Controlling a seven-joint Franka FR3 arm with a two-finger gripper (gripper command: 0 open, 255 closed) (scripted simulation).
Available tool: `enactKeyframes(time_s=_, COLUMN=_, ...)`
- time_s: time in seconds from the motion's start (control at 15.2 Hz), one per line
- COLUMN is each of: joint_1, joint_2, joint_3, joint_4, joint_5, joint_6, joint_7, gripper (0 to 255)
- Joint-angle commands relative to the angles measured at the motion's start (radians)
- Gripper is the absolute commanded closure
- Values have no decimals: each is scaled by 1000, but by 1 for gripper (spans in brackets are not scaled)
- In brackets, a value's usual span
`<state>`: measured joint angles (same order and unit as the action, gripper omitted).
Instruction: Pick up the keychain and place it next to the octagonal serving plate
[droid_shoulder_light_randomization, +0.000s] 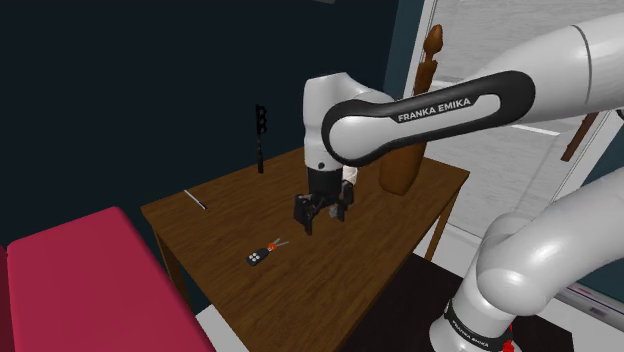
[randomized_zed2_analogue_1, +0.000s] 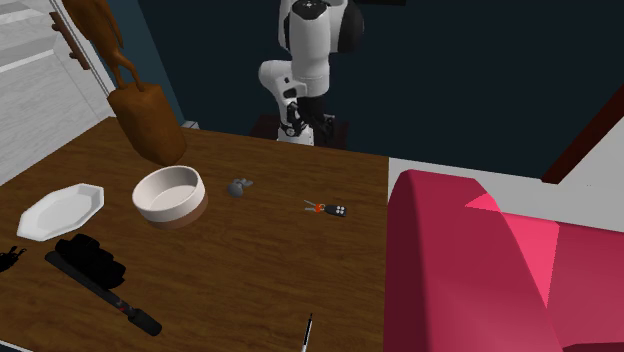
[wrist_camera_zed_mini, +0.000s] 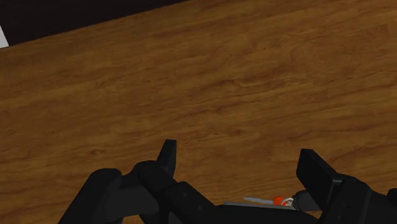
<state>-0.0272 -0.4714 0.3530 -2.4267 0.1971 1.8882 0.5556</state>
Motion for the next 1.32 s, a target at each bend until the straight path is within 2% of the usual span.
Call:
enactKeyframes(time_s=0.0, joint_1=-10, joint_2=69, joint_3=41, joint_4=22, joint_5=-2, joint_6=68, joint_7=74, gripper=0)
enactKeyframes(time_s=0.4, joint_1=-45, joint_2=295, joint_3=145, joint_4=135, joint_5=-82, joint_6=223, joint_7=310, gripper=0)
enactKeyframes(time_s=0.79, joint_1=-46, joint_2=549, joint_3=193, joint_4=301, joint_5=-262, joint_6=318, joint_7=581, gripper=0)
enactKeyframes(time_s=1.25, joint_1=-34, joint_2=612, joint_3=182, joint_4=280, joint_5=-310, joint_6=394, joint_7=620, gripper=0)
